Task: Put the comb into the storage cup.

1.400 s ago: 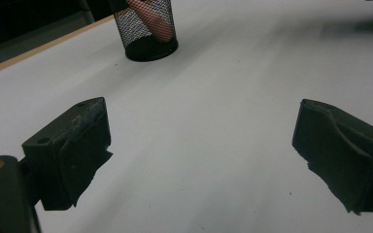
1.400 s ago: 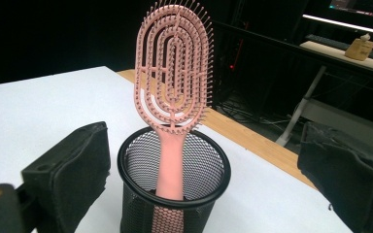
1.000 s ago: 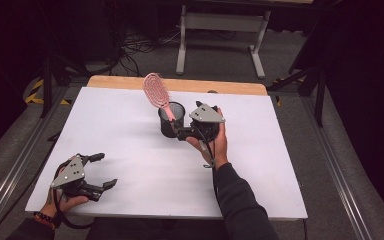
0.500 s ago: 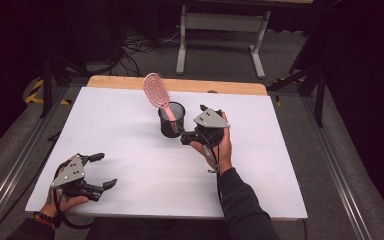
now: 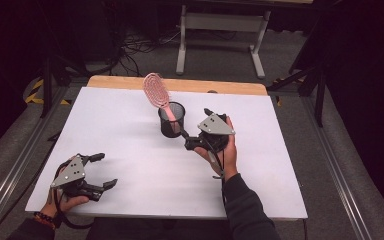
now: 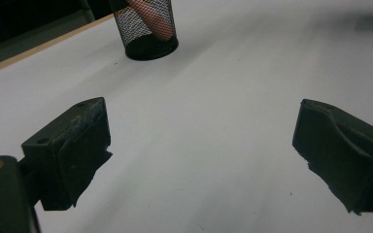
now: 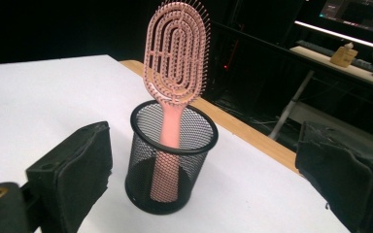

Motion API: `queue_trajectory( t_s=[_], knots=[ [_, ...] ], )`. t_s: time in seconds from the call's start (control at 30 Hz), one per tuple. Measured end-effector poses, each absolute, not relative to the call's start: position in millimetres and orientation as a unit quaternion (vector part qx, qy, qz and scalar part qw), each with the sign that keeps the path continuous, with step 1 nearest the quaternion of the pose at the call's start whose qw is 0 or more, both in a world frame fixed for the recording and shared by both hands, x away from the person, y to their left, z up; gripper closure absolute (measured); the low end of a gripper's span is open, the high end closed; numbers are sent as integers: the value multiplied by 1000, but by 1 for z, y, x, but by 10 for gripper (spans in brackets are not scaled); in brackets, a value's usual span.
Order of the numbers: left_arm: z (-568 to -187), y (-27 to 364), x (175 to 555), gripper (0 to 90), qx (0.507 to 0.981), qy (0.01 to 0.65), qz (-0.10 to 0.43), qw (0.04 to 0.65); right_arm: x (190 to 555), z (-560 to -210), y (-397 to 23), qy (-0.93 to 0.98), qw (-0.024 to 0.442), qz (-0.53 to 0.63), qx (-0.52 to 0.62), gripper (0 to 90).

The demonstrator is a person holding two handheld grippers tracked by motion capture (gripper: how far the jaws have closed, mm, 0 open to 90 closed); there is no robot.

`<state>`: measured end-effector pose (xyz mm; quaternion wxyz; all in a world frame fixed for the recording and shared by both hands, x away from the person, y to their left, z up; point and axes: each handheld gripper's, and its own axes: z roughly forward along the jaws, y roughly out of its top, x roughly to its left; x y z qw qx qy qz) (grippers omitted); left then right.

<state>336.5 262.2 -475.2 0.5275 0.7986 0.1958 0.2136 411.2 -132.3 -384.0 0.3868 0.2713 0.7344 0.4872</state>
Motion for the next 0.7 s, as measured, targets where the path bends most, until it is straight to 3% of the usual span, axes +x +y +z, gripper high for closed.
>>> queue_trajectory(
  t_s=[0.7],
  knots=[
    [-475,261,336,73,800,195,216,525,380,-378,-155,732,401,480,269,76]
  ],
)
